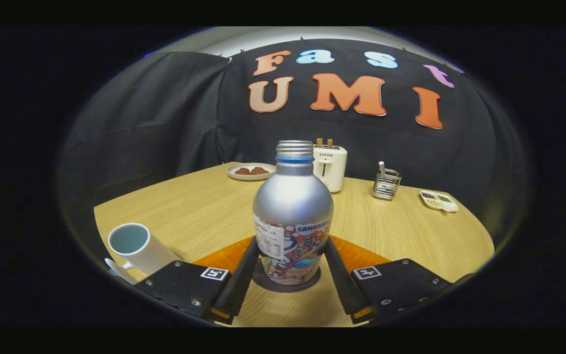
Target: Take the bottle from table, then pour the juice into the cup, finally place the bottle on the coaster
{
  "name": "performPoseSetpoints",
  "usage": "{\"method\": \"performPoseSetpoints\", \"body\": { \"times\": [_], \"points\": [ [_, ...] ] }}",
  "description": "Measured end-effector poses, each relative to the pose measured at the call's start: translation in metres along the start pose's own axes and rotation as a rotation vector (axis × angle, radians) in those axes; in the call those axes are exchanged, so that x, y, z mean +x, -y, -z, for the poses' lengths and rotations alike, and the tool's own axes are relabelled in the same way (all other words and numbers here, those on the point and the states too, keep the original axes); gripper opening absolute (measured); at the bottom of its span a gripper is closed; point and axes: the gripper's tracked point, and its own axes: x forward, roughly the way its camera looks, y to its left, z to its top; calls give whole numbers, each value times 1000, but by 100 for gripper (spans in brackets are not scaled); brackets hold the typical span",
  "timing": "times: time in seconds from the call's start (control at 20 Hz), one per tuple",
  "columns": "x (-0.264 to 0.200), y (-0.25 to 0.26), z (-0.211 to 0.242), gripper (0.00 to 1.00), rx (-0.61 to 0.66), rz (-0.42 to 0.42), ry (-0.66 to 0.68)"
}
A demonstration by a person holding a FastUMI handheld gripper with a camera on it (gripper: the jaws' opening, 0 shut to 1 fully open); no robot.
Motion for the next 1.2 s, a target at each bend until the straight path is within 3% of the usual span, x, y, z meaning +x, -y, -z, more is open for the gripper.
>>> {"method": "performPoseSetpoints", "body": {
  "times": [0.75,1.0,1.2],
  "points": [
    [-6,0,17,82,28,11,-5],
    [-19,-3,12,87,34,9,3],
    [-37,0,2,98,29,31,27]
  ]
}}
